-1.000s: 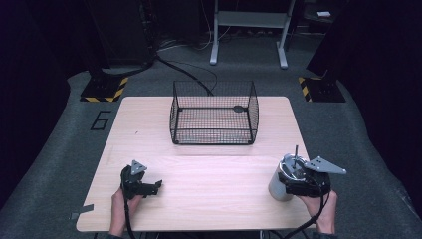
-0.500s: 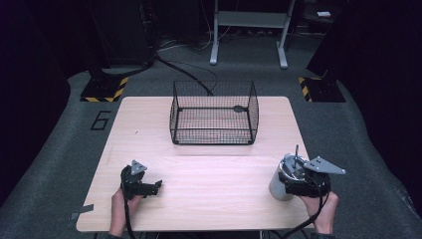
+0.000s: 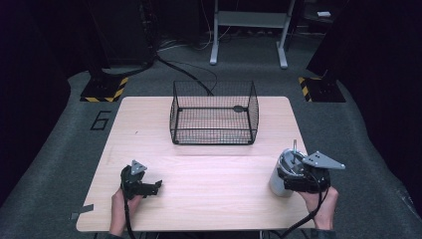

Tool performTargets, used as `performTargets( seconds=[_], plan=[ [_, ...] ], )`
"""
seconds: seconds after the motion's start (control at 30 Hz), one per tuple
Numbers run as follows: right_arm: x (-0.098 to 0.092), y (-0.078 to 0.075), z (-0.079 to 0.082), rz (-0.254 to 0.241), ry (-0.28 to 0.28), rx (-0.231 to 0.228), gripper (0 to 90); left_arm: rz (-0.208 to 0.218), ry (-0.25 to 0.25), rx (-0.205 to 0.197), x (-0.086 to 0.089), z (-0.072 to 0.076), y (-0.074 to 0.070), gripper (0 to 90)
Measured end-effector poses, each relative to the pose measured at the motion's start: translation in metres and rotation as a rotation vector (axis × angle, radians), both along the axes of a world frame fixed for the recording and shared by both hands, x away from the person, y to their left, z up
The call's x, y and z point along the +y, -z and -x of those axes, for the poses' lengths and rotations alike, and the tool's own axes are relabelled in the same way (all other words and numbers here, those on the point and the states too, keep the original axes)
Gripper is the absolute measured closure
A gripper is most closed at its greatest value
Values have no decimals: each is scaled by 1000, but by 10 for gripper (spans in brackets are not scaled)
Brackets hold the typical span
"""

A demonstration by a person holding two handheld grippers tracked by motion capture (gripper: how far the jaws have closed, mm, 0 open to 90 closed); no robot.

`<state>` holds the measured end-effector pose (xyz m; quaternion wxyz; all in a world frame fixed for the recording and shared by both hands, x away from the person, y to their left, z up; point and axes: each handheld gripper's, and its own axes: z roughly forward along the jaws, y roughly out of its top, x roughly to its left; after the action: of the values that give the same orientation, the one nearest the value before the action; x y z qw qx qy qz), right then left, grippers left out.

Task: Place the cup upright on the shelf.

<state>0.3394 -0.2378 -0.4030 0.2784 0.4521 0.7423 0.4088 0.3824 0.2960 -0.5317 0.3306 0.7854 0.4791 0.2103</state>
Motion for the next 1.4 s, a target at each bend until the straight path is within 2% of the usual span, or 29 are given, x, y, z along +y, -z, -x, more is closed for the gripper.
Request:
performTargets(
  seconds=[0.37,1.0,1.03,1.4],
  plan=[
    [12,-11,-8,14,-31,-4,35,-9,8,4,1,0,0,4],
    [31,-27,-25,28,-83,-15,35,1,0,0,0,0,0,4],
    [32,-27,-26,28,-88,-16,35,-11,9,5,1,0,-1,4],
    [43,-36,-36,36,-111,-25,35,-1,1,1,0,0,0,4]
  ],
)
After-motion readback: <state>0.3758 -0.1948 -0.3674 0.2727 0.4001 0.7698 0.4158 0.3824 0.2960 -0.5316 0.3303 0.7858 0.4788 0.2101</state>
